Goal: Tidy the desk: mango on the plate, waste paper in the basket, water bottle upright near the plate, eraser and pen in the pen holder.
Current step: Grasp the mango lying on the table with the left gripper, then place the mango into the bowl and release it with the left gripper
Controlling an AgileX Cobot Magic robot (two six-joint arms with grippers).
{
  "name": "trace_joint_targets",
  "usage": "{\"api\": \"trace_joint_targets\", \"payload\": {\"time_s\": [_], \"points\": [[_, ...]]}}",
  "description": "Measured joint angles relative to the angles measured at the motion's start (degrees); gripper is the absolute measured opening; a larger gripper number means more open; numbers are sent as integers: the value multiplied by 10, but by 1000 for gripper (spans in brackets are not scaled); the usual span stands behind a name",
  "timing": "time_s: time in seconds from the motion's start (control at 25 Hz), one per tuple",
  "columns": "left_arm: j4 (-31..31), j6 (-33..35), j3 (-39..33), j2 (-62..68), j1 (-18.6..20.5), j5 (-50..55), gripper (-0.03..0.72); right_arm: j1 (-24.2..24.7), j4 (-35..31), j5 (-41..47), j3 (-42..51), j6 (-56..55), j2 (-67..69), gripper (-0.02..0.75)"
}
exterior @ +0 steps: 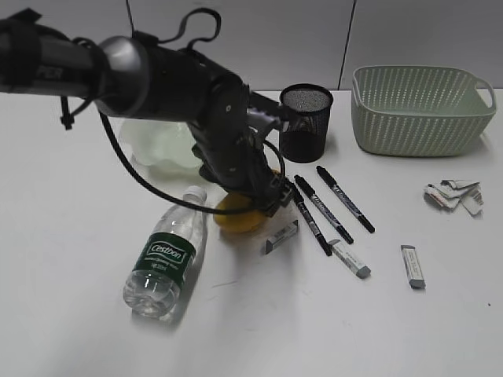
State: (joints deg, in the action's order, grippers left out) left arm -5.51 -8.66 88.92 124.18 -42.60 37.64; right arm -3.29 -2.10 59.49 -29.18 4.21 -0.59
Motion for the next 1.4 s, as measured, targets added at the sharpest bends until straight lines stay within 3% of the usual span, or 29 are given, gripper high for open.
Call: {"api": "trace_joint_targets", "payload": {"time_s": [0.2, 0.4, 0.56, 1.04, 1.4], "points": [[-3, 0, 1, -99, 18, -63, 591, 0, 0, 0, 0, 0, 0, 347], [-11, 0, 5, -108, 107, -152, 591, 0, 0, 0, 0, 0, 0, 347], [-18, -1, 1, -58, 152, -235, 591, 0, 0, 0, 0, 0, 0, 347], [-38, -2, 1, 19, 154, -242, 591, 0, 0, 0, 0, 1, 0, 347], [-40, -2, 1, -5, 154, -160, 618, 0, 0, 0, 0, 0, 0, 347]]}}
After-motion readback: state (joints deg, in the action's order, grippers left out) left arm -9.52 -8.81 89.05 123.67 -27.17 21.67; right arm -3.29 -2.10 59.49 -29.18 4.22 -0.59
